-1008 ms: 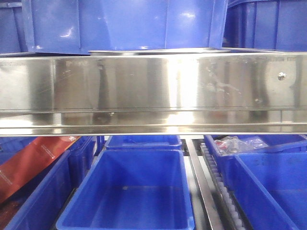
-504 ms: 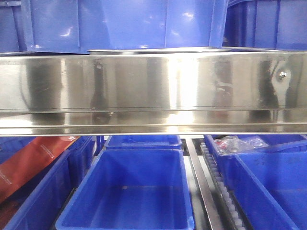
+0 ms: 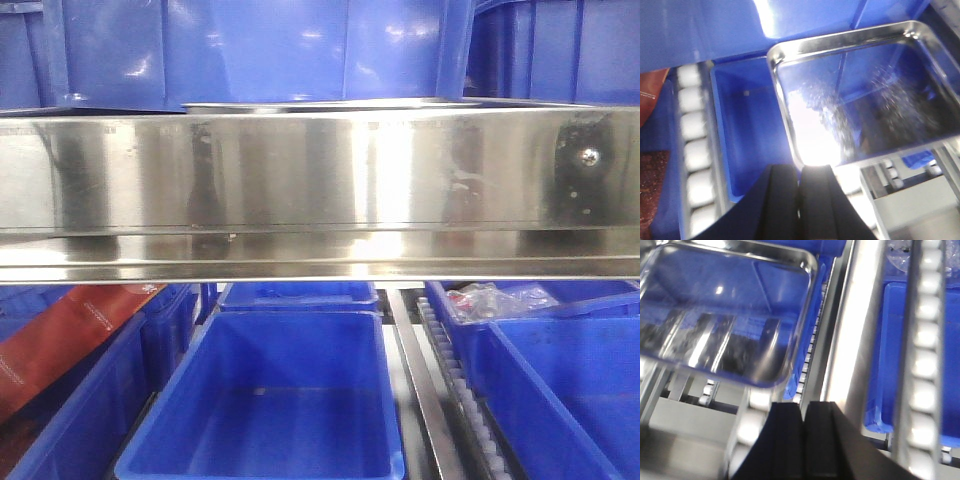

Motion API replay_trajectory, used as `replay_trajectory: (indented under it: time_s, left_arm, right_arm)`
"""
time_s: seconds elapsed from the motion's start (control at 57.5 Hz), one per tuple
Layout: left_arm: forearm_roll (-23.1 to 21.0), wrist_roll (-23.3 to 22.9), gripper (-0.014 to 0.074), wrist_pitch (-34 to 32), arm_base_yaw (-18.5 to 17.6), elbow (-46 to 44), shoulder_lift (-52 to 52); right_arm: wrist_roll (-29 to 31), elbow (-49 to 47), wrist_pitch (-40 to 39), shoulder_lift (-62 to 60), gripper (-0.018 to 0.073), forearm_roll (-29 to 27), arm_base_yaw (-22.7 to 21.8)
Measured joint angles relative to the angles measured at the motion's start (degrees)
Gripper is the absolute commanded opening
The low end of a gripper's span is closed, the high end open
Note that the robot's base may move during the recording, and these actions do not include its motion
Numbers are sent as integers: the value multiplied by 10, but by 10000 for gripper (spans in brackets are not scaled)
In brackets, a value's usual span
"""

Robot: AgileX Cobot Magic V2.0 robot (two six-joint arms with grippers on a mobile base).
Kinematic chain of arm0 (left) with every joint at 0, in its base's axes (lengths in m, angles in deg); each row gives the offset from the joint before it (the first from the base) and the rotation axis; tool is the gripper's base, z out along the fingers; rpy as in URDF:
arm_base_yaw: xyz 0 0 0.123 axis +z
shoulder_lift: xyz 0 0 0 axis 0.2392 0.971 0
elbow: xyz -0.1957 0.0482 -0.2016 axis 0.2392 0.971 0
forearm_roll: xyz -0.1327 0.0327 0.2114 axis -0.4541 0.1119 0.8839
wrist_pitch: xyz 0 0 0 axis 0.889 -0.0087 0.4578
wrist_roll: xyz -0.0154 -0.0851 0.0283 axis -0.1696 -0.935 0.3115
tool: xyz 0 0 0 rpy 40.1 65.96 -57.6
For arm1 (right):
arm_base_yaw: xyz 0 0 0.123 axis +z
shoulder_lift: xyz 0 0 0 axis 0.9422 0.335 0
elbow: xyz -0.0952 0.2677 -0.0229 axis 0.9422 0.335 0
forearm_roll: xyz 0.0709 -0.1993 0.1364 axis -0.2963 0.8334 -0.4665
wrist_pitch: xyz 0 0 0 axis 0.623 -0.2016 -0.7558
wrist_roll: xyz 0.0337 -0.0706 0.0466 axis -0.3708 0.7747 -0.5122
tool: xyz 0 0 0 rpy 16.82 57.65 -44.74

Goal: Stack silver trays without gaps
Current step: 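Raise both grippers up over the rail toward the silver tray, then close both grippers on opposite edges of the silver tray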

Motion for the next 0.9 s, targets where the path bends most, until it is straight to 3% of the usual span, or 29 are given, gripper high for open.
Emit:
replay_trajectory:
  time_s: [0.226,0.313,0.521,0.643,0.904]
  left_arm:
    - [12,-44,-14,23,-3,-60,102]
    - [12,-48,34,25,-3,-61,125]
    - [12,-50,266,6,-3,-61,148]
    - [18,-51,351,-12,-3,-62,150]
    - [23,-51,360,-34,-3,-65,170]
  right_arm:
    - [-5,-44,-29,81,-73,-2,9]
    - [-6,-46,-41,100,-44,-7,9]
    - [-7,-47,-50,141,338,-24,9]
    - [-7,-47,-54,158,316,-25,10]
    - [-21,-47,-60,188,297,-22,10]
